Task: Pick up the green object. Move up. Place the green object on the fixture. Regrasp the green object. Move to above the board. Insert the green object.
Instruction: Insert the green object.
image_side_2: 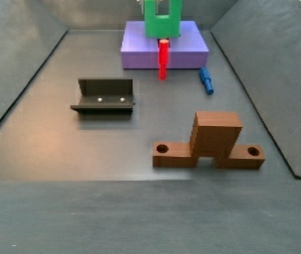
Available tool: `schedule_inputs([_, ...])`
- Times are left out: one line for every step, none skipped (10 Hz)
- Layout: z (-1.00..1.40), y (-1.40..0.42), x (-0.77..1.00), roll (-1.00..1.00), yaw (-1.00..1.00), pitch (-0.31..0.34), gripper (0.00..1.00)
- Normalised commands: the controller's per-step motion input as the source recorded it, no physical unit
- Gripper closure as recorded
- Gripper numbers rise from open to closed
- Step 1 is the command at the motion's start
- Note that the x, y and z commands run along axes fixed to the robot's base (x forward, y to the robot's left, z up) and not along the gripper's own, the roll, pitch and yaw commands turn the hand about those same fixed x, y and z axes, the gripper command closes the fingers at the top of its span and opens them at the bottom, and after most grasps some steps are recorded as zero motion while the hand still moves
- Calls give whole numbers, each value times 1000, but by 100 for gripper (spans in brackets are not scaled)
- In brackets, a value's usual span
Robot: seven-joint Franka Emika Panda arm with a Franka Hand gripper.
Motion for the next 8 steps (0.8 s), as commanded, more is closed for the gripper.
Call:
schedule_inputs([-226,140,34,-464,3,0,100])
schedule_inputs([-331,0,0,-356,0,-9,100])
schedule_inputs([-400,-123,-60,-119,37,-81,100])
schedule_inputs([-411,-214,-251,50,91,-200,100])
schedule_inputs([-451,-97,-266,113,37,-254,100])
schedule_inputs([-531,0,-191,73,14,-241,100])
schedule_inputs([-543,0,-97,136,0,-140,100])
schedule_inputs([0,0,0,0,0,0,100])
